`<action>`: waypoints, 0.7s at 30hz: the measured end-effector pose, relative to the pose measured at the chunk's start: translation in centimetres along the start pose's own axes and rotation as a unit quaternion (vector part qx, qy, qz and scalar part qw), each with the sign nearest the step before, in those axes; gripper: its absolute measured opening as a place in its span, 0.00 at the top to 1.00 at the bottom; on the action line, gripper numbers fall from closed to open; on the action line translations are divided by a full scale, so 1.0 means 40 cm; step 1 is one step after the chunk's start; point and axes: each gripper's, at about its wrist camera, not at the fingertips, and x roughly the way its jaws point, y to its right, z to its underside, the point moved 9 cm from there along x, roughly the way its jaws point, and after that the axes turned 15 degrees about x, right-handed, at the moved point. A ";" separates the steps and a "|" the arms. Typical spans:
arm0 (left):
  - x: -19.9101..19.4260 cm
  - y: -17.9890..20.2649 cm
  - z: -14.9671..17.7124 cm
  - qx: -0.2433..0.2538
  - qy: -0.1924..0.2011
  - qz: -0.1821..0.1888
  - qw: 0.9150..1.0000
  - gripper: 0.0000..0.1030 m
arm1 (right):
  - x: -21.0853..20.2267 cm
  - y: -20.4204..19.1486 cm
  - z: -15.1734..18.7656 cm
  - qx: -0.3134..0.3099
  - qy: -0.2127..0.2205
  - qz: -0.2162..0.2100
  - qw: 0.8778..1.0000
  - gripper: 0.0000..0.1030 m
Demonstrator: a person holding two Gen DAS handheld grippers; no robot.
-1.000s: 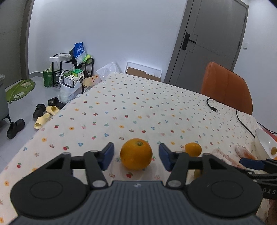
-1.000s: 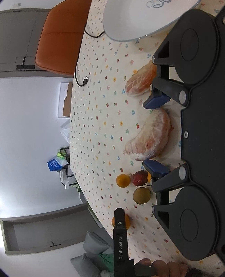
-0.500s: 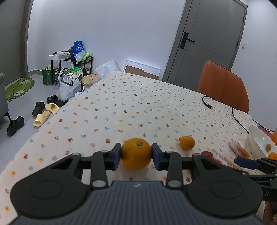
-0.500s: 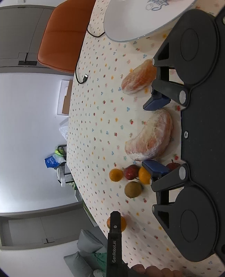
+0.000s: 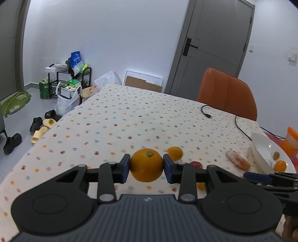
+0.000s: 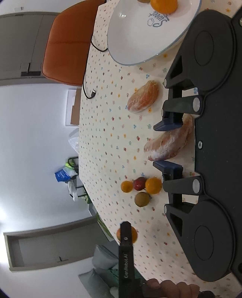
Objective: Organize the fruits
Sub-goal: 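Grasp another orange with the left tool while the right tool grasps the wrapped pomelo segment, then carry the orange and pomelo segment to the white plate and open both tools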
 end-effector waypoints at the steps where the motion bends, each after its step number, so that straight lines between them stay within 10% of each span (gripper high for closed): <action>1: -0.003 0.005 0.000 0.001 0.001 0.001 1.000 0.64 | 0.003 -0.003 0.005 -0.006 -0.008 0.000 1.000 0.68; 10: -0.020 -0.004 0.009 -0.002 0.001 -0.003 1.000 0.64 | 0.061 -0.017 0.012 -0.038 -0.024 0.014 0.999 0.55; 21: -0.023 -0.017 0.015 -0.004 0.000 -0.005 1.000 0.64 | 0.054 -0.010 0.006 -0.036 -0.008 0.023 0.999 0.67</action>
